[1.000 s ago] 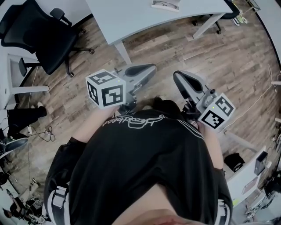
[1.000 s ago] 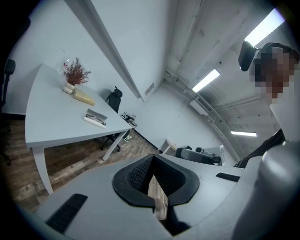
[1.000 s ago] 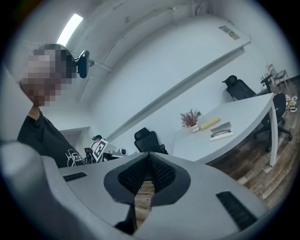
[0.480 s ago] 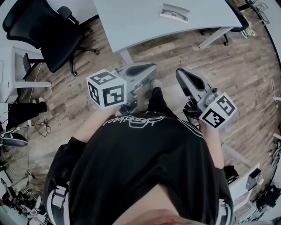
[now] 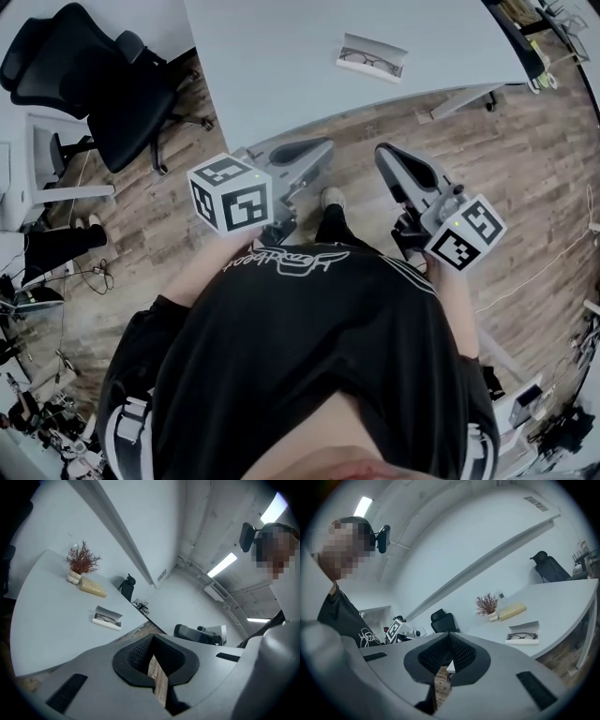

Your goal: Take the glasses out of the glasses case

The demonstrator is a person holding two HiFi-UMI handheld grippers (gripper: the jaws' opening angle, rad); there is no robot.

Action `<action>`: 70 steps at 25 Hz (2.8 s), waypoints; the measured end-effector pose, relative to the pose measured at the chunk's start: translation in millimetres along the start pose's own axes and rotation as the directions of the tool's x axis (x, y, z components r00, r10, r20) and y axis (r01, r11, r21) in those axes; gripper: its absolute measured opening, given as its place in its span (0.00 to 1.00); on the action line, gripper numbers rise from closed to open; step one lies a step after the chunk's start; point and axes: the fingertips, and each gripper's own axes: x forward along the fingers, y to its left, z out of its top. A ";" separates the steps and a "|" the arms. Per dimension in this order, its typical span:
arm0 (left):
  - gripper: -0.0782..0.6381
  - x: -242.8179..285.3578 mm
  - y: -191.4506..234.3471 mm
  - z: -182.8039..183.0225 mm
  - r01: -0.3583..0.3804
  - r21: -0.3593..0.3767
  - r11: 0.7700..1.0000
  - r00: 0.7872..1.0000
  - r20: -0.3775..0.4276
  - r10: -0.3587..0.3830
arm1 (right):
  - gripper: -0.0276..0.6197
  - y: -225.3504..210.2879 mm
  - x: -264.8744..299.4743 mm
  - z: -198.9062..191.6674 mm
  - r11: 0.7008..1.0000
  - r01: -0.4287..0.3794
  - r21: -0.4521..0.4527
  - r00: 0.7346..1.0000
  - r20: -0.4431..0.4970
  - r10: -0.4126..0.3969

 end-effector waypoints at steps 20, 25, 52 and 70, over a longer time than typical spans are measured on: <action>0.12 106.9 96.4 75.9 -0.062 -0.058 0.996 0.998 -0.015 0.061 | 0.06 -144.1 70.7 49.5 0.998 -0.050 0.023 0.995 -0.081 0.052; 0.12 121.6 113.6 86.5 -0.081 -0.061 0.995 0.997 -0.015 0.080 | 0.06 -166.1 83.9 51.2 0.998 -0.061 -0.002 0.991 -0.122 0.060; 0.12 129.3 181.0 74.7 -0.183 -0.120 0.976 0.982 -0.074 0.175 | 0.07 -272.0 132.9 -36.7 0.796 -0.128 -0.592 0.804 -0.532 -0.267; 0.12 123.0 198.7 63.5 -0.207 -0.160 0.965 0.977 -0.076 0.197 | 0.18 -316.4 158.4 -86.2 0.735 -0.258 -0.627 0.649 -0.676 -0.348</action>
